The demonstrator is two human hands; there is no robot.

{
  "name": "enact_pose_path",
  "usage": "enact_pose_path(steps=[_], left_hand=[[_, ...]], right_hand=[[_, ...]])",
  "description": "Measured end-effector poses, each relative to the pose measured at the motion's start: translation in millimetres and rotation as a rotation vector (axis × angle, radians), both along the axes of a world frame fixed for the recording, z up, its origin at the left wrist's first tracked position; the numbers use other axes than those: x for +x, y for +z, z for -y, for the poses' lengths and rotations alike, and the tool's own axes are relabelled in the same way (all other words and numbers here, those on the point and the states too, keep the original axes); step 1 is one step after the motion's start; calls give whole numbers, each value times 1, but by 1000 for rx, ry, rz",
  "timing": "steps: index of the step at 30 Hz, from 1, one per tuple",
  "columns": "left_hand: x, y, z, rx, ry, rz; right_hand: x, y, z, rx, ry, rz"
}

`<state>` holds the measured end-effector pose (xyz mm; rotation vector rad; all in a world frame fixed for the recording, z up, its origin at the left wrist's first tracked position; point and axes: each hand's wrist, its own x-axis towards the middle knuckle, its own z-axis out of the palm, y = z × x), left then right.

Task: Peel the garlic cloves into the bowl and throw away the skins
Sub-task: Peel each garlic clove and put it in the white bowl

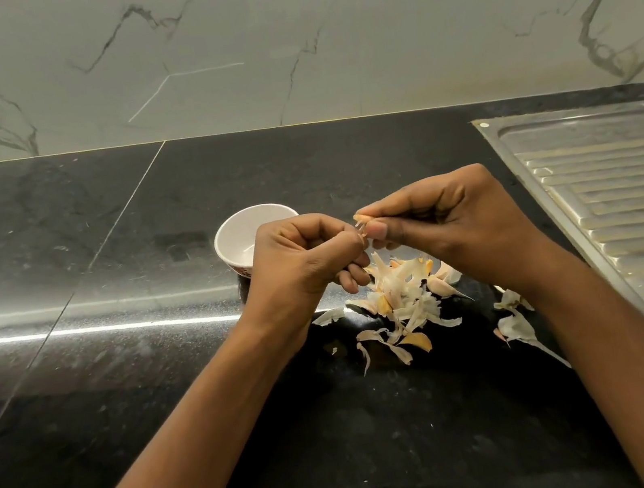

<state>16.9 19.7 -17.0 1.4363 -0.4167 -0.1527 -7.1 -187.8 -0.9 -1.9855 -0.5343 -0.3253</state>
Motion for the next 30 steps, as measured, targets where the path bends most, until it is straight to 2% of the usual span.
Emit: enact_pose_path(steps=[7, 13, 19, 30], left_hand=[[1, 1, -2, -1, -25, -2], [1, 0, -3, 27, -51, -3], [2, 0, -4, -68, -8, 0], [2, 5, -5, -127, -57, -177]], right_hand=[[-2, 4, 2, 136, 35, -96], [-3, 6, 6, 240, -23, -136], [3, 1, 10, 137, 19, -154], [4, -3, 12, -30, 43, -24]])
